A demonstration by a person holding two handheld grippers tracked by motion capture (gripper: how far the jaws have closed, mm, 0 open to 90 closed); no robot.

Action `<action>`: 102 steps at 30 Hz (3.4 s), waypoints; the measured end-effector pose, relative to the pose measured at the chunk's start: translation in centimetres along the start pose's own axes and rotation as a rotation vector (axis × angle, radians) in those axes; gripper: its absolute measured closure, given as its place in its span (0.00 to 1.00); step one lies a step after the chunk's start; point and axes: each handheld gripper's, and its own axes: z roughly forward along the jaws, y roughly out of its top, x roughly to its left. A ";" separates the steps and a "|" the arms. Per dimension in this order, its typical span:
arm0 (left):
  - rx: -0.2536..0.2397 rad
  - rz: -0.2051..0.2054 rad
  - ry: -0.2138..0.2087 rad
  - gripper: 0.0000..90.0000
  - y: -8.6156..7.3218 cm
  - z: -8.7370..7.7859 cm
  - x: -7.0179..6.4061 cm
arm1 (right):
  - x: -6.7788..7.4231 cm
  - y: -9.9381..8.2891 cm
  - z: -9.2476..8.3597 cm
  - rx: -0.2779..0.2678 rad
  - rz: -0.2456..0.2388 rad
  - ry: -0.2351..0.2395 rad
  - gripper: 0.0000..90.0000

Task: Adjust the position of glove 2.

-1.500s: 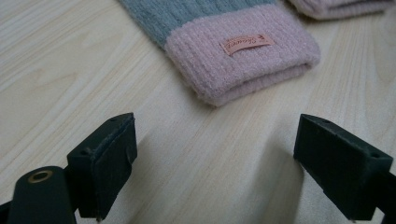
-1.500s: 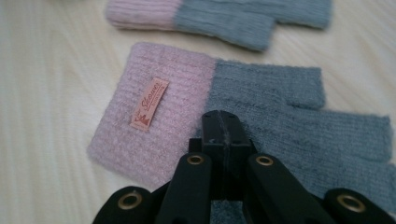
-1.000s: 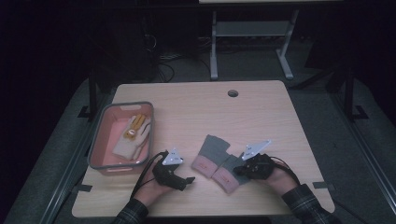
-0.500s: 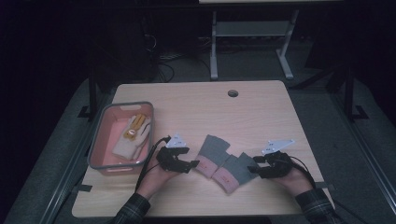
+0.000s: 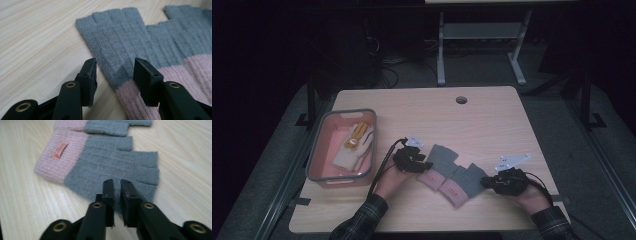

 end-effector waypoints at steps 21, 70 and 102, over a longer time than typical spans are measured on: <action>0.006 -0.010 -0.097 0.93 1.3 -0.2 0.1 | 1.5 -0.9 0.6 0.046 -0.035 0.040 1.00; -0.097 0.079 -0.103 0.95 4.4 -2.7 -1.9 | 2.9 1.9 3.8 0.050 -0.078 0.077 1.00; -0.040 0.166 -0.253 0.79 4.2 0.6 -7.6 | 2.7 2.7 2.8 -0.006 -0.098 0.054 0.97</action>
